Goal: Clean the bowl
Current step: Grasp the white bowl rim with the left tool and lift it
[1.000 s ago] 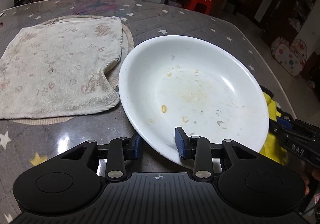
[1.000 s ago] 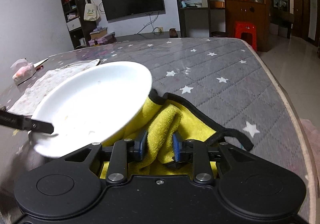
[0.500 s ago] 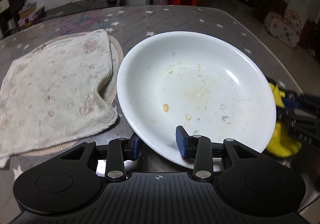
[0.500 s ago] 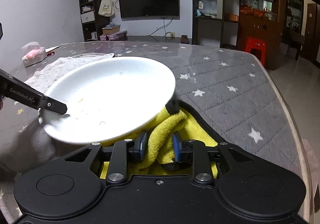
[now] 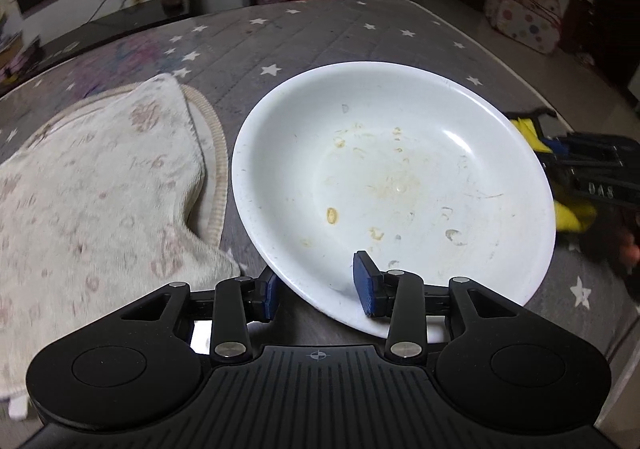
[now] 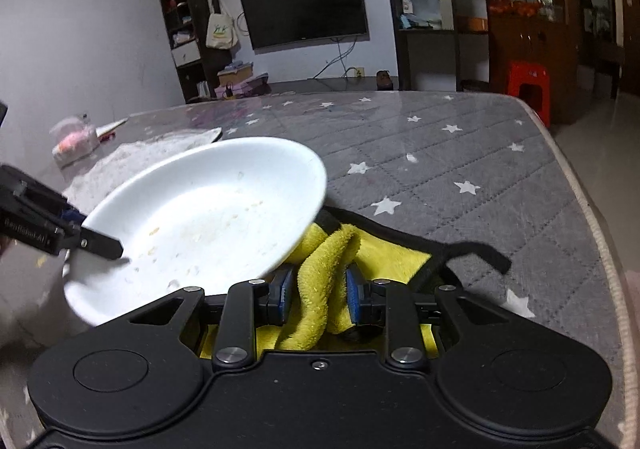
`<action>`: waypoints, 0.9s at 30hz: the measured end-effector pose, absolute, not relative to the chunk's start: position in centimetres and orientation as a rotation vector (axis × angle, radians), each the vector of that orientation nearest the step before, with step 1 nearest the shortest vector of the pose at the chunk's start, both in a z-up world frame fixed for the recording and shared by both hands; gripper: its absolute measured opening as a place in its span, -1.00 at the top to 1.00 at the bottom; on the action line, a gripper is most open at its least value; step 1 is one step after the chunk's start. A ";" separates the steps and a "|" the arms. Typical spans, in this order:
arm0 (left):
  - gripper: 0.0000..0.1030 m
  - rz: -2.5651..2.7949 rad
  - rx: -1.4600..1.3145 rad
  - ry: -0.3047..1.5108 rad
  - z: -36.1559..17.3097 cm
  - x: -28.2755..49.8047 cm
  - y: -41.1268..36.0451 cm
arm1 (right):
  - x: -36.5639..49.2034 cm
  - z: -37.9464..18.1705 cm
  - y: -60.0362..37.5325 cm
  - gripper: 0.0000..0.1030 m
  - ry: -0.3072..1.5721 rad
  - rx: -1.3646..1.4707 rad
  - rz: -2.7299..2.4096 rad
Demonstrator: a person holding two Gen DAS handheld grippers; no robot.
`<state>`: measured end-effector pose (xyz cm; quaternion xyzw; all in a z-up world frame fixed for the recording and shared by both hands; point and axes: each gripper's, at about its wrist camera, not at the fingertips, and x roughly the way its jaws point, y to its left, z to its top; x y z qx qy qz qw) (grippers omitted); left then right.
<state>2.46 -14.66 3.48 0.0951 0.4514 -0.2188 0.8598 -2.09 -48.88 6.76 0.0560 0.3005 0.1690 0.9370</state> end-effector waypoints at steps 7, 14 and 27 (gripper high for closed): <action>0.19 -0.441 0.228 0.941 3.3 3.6 -15.3 | -0.5 6.7 -49.2 0.44 0.616 0.136 0.291; 0.14 -0.393 0.260 0.897 3.7 2.0 -16.1 | -0.9 6.6 -48.5 0.47 0.626 0.138 0.236; -0.01 -0.428 0.296 0.788 5.4 -1.1 -16.3 | -2.3 7.3 -48.2 0.51 0.636 0.131 0.167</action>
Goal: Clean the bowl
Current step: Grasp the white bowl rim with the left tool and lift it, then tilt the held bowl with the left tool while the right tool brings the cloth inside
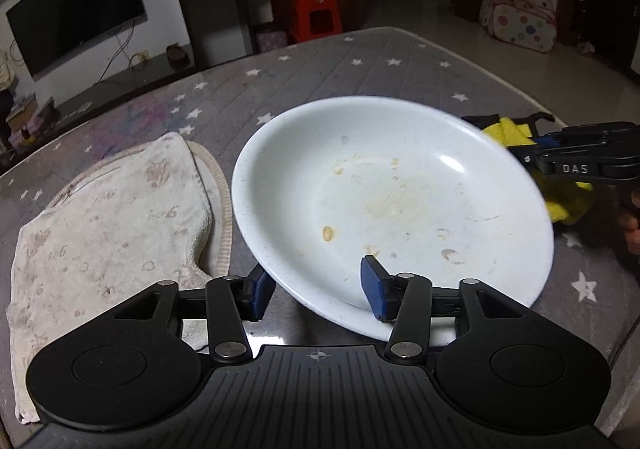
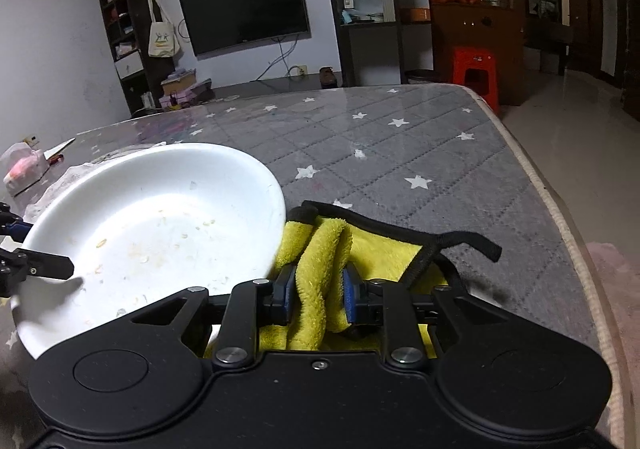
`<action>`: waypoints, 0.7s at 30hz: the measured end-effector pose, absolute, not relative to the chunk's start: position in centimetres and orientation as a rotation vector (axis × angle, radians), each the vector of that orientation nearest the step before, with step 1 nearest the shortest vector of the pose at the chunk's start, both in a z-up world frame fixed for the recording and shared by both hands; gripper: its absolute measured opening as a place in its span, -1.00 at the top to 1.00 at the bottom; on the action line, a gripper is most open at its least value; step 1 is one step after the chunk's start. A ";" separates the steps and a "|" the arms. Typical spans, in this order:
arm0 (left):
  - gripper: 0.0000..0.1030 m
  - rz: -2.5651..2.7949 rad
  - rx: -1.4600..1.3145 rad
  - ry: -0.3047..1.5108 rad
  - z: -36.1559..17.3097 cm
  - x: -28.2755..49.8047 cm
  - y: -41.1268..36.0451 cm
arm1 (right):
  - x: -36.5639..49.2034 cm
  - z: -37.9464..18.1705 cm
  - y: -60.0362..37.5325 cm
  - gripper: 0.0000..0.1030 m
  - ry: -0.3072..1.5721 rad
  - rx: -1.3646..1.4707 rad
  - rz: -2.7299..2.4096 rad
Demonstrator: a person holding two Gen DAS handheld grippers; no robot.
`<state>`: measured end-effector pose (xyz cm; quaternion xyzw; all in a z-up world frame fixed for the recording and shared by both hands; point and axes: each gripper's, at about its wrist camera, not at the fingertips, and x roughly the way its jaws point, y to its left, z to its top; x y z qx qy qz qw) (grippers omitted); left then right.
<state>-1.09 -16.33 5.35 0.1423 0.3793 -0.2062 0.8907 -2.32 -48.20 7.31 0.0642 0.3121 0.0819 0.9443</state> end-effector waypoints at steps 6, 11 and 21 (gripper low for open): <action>-0.03 -0.419 0.272 0.818 4.9 -0.6 -16.0 | -2.7 7.7 -48.1 0.51 0.645 0.109 0.156; -0.31 -0.406 0.276 0.819 4.6 -0.9 -15.5 | -3.2 8.2 -48.0 0.44 0.646 0.106 0.142; -0.43 -0.437 0.302 0.719 5.9 -3.1 -14.9 | -6.2 9.0 -47.6 0.24 0.637 0.115 0.134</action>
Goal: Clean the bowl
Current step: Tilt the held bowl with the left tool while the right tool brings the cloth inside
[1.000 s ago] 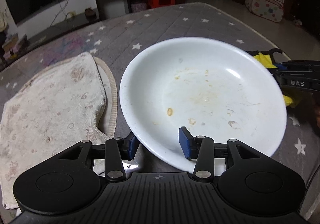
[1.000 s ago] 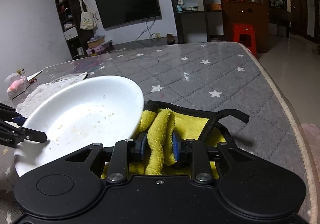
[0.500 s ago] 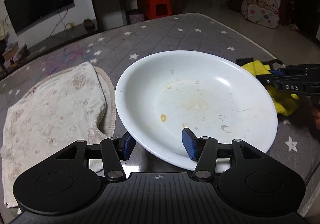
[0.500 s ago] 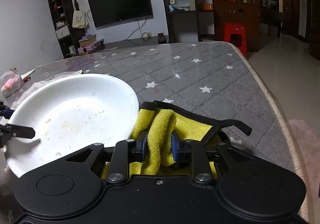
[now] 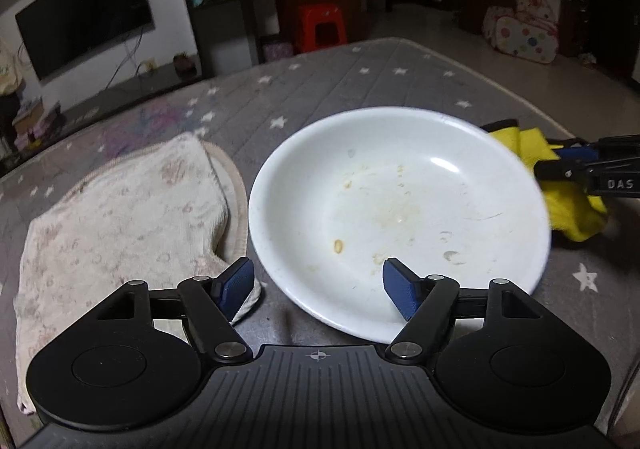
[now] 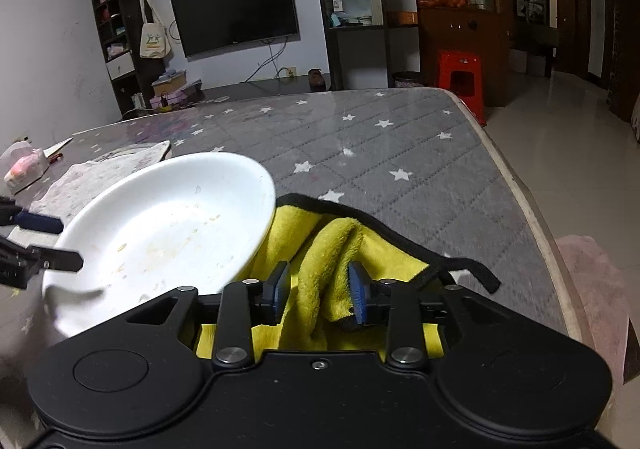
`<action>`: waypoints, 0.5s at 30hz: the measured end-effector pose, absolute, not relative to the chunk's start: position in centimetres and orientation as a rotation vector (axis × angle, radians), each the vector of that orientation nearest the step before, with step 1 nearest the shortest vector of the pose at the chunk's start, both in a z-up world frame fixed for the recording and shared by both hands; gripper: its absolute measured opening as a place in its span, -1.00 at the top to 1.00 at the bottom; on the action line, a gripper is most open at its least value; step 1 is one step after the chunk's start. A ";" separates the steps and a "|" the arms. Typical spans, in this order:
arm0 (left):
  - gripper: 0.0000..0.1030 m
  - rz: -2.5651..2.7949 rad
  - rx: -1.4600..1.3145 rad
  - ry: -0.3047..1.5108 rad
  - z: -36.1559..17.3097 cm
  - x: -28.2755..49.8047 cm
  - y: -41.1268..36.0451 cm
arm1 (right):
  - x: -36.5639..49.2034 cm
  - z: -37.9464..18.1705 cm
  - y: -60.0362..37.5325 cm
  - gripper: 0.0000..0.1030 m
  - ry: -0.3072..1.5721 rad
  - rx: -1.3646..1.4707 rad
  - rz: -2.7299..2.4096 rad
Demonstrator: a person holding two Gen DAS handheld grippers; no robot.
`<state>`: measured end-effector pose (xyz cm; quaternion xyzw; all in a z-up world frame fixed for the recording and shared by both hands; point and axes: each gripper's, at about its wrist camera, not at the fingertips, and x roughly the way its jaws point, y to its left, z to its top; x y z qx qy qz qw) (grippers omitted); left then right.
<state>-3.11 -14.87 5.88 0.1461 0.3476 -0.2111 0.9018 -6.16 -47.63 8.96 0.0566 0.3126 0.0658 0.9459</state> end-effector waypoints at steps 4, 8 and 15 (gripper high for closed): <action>-0.46 -0.538 0.352 0.650 7.0 -5.7 -16.2 | -6.7 9.1 -48.0 0.10 0.636 0.157 0.125; -0.46 -0.634 0.418 0.607 6.9 -7.7 -18.3 | -6.7 8.3 -47.6 0.05 0.659 0.156 0.120; -0.31 -0.745 0.655 0.484 4.9 -10.7 -23.4 | -6.5 7.4 -47.2 0.05 0.666 0.153 0.119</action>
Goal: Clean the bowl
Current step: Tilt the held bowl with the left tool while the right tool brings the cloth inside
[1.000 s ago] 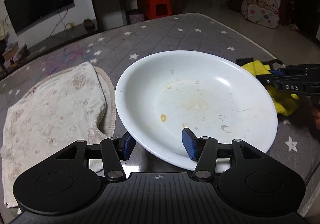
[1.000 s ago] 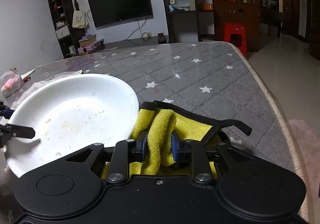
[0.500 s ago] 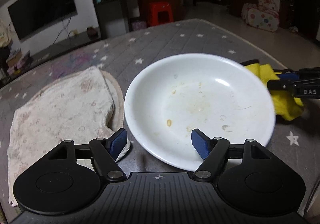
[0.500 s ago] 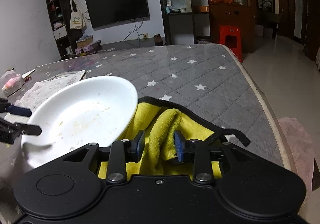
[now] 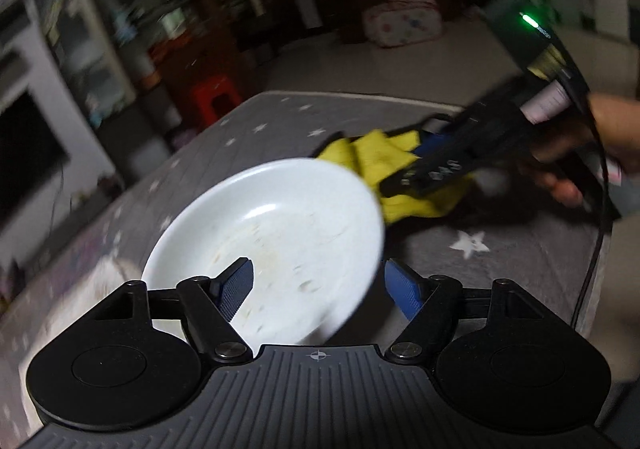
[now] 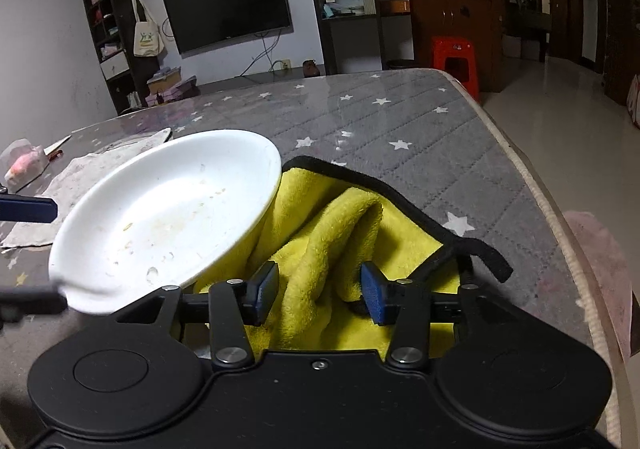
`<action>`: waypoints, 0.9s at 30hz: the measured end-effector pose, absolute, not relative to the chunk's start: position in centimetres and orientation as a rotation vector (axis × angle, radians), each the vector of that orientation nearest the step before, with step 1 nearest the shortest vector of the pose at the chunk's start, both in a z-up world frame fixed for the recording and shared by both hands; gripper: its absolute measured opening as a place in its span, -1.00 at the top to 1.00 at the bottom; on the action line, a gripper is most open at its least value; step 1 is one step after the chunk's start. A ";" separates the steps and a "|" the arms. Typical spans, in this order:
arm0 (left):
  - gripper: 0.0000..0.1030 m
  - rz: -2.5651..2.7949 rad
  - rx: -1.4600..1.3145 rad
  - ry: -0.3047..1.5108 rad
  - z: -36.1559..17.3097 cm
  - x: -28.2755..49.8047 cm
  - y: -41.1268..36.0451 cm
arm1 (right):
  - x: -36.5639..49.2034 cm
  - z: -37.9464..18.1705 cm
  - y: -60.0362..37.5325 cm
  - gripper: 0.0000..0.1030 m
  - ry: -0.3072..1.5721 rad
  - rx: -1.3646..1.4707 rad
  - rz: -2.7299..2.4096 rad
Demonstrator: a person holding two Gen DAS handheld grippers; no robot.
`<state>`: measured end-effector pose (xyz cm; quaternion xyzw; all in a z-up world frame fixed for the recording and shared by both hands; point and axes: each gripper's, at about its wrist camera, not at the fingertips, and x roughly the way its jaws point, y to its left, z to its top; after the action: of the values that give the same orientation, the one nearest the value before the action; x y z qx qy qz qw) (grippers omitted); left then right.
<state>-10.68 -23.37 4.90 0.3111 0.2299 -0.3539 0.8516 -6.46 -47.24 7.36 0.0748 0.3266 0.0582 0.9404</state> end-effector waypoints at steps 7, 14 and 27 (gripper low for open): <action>0.30 -0.794 0.666 0.567 2.7 -9.5 -26.0 | -6.8 7.2 -47.0 0.17 0.668 0.126 0.123; 0.68 -0.781 0.667 0.586 1.9 -8.6 -27.2 | -7.3 7.2 -46.7 0.50 0.660 0.114 0.139; 0.68 -0.853 0.678 0.591 2.3 -8.0 -25.9 | -9.5 7.6 -45.3 0.60 0.663 0.093 0.248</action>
<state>-8.00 -25.87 2.31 0.3179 0.2767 -0.3999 0.8139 -9.53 -45.31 7.64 0.0454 0.3244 0.1212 0.9370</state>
